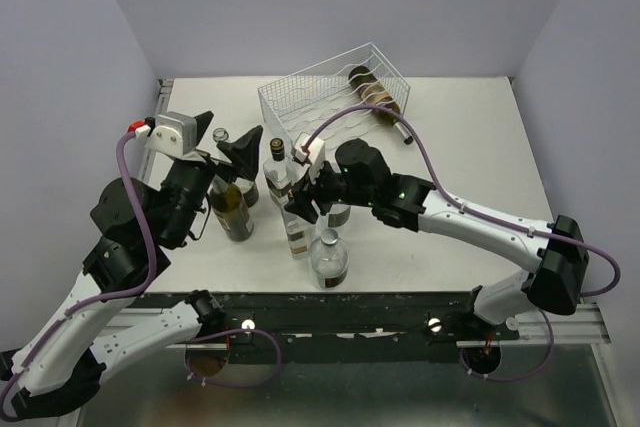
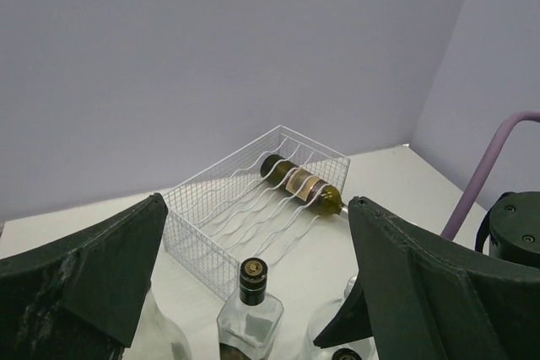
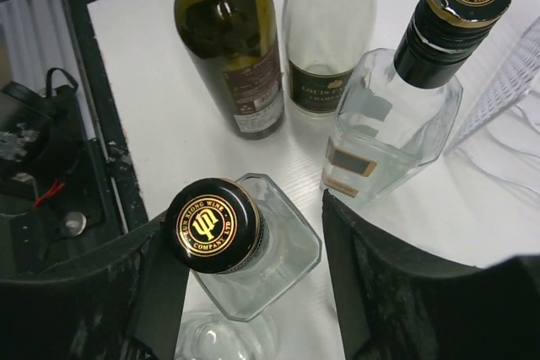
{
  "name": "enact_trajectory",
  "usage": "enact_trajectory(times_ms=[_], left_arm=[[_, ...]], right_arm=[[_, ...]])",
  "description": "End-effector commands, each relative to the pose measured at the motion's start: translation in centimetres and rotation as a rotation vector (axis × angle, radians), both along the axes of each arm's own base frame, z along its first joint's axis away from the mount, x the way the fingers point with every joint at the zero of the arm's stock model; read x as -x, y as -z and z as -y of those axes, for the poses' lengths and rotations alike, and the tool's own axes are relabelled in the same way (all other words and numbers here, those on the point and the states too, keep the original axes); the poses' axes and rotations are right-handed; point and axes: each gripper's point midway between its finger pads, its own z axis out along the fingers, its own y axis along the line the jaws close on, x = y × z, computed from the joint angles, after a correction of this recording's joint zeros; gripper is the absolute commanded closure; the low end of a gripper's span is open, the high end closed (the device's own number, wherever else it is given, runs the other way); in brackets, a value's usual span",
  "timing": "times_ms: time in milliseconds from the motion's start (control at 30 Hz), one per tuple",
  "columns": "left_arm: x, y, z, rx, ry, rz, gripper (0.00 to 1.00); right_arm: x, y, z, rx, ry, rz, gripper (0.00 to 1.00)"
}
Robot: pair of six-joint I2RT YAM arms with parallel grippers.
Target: Put the wine bottle on the wine rack
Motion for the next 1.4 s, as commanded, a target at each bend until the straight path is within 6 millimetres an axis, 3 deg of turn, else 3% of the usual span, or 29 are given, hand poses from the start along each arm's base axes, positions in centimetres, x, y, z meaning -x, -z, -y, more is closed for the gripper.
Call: enact_trajectory(times_ms=[0,200,400,567,1000,1233,1367], left_arm=[[0.1,-0.3,-1.1,0.019,-0.043,0.019,0.01],[0.3,-0.3,-1.6,0.02,-0.052,0.023,0.01],[0.4,-0.1,-2.0,0.022,-0.063,0.025,0.01],[0.8,-0.3,-2.4,0.035,-0.064,0.034,0.01],[0.9,-0.5,-2.9,0.047,-0.075,0.042,0.01],[1.0,-0.7,-2.8,0.052,-0.069,0.048,0.01],[1.1,-0.8,-2.6,0.05,-0.059,0.051,0.01]], right_arm=[[-0.9,-0.9,-1.4,-0.042,0.049,0.06,0.34],[-1.3,-0.7,-2.1,-0.053,0.091,0.086,0.52],[-1.1,-1.7,-2.7,-0.062,0.08,0.099,0.99],[-0.7,-3.8,-3.1,-0.099,0.064,0.113,1.0],[0.6,-12.9,-1.3,-0.194,0.095,0.068,0.99],[-0.3,-16.8,1.1,-0.226,0.198,0.114,0.99],[-0.6,-20.2,3.4,-0.225,0.262,0.153,0.99]])
